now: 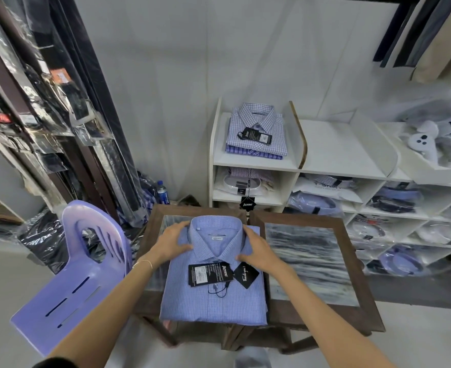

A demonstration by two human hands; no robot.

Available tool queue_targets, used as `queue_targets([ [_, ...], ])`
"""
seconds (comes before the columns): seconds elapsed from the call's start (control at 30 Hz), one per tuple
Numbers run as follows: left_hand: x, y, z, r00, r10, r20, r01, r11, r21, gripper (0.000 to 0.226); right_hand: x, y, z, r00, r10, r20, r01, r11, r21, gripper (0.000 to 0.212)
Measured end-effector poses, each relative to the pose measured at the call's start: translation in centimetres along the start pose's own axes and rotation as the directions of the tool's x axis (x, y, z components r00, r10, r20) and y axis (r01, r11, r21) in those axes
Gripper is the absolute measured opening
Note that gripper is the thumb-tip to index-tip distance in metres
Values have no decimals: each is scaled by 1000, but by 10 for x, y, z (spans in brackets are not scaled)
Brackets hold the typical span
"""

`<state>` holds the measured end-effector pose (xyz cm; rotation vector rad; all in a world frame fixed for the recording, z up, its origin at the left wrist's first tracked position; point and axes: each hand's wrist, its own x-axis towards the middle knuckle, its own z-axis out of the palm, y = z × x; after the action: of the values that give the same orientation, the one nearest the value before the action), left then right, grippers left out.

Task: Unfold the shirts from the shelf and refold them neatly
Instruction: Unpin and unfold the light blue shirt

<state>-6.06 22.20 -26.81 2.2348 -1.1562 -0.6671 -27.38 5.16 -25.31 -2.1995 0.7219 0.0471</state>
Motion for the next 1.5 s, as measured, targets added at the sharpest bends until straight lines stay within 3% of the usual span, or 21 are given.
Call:
queue_targets([
  [0.13,4,2,14,997,-49,67,53,997,-58,86,1,6,14,998,55,12,-54,998,-41,97],
  [0.33,-1,-1,27,994,-84,-65,88,994,69,83,2,12,24,998,50,-50,-55,991,-118,97],
  [0.6,-13,13,31,995,-20,-98,39,980,194,45,2,14,27,998,34,-60,-43,986,-159,95],
  [0.73,-22,22,29,986,127,-107,-122,991,50,19,2,15,27,996,46,-73,-56,989,-137,97],
  [0.87,-34,39,13,957,252,-143,-274,947,-165,34,2,11,24,994,99,-53,-101,995,-25,112],
  [1.0,-46,63,0,949,315,26,-293,907,-302,7,13,24,19,995,99,-27,-96,990,106,128],
  [1.13,-53,73,-12,938,332,103,-265,875,-406,28,3,15,-3,998,67,10,-67,956,287,99],
  [1.33,-66,72,-36,968,244,58,-175,823,-541,29,-17,-6,-26,1000,12,11,-15,909,416,48],
  [1.5,-72,48,-47,993,100,-58,-116,875,-469,68,-32,-40,-49,999,-36,41,13,893,451,23],
])
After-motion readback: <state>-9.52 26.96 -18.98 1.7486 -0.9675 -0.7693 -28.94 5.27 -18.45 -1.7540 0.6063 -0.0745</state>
